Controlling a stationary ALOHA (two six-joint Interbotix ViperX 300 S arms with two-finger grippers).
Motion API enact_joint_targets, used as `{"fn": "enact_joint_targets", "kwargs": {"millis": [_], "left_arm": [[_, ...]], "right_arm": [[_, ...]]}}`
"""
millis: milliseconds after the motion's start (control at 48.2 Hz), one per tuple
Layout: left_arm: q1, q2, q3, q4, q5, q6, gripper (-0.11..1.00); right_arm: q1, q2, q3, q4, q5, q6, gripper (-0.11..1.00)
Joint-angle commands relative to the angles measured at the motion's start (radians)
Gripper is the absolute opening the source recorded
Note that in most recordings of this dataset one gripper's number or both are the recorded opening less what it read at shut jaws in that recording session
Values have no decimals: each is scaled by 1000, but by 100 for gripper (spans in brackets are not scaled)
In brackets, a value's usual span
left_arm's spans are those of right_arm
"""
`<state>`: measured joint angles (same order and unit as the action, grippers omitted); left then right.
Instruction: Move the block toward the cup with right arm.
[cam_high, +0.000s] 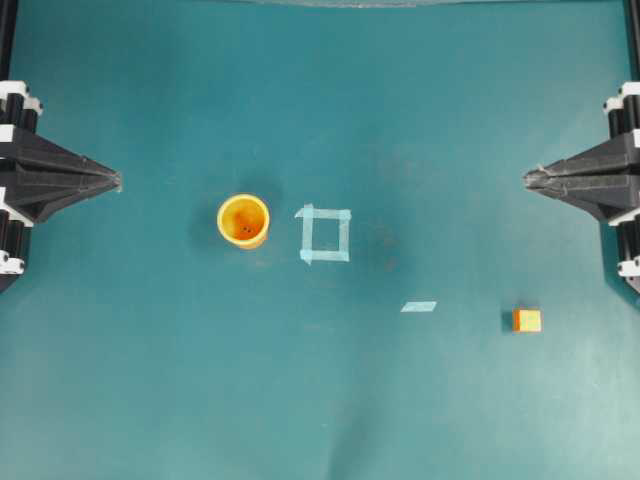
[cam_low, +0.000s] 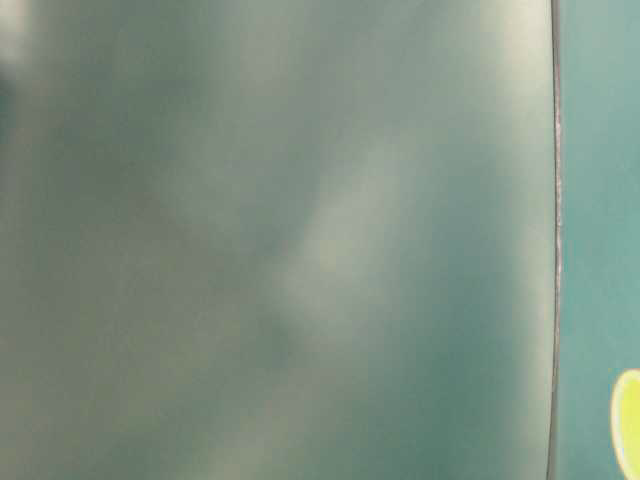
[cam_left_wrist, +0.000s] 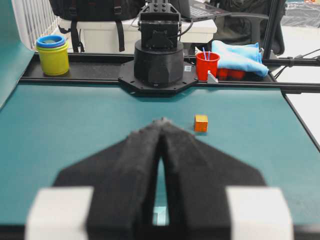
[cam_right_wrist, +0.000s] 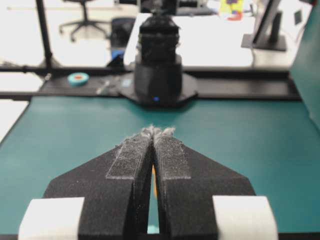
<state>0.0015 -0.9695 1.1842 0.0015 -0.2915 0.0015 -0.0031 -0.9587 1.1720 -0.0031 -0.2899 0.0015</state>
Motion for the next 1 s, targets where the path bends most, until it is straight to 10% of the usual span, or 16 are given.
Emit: {"fn": "enact_joint_targets", "kwargs": {"millis": [0, 291, 975], "left_arm": [[2, 11, -28, 11, 20, 5, -1], [0, 11, -40, 11, 58, 5, 5], [2, 11, -40, 11, 80, 3, 4]], "right_arm": [[-5, 0, -18, 2, -3, 2, 0], [-5, 2, -91, 2, 216, 28, 0], [-3, 51, -152, 20, 831, 330, 0]]}}
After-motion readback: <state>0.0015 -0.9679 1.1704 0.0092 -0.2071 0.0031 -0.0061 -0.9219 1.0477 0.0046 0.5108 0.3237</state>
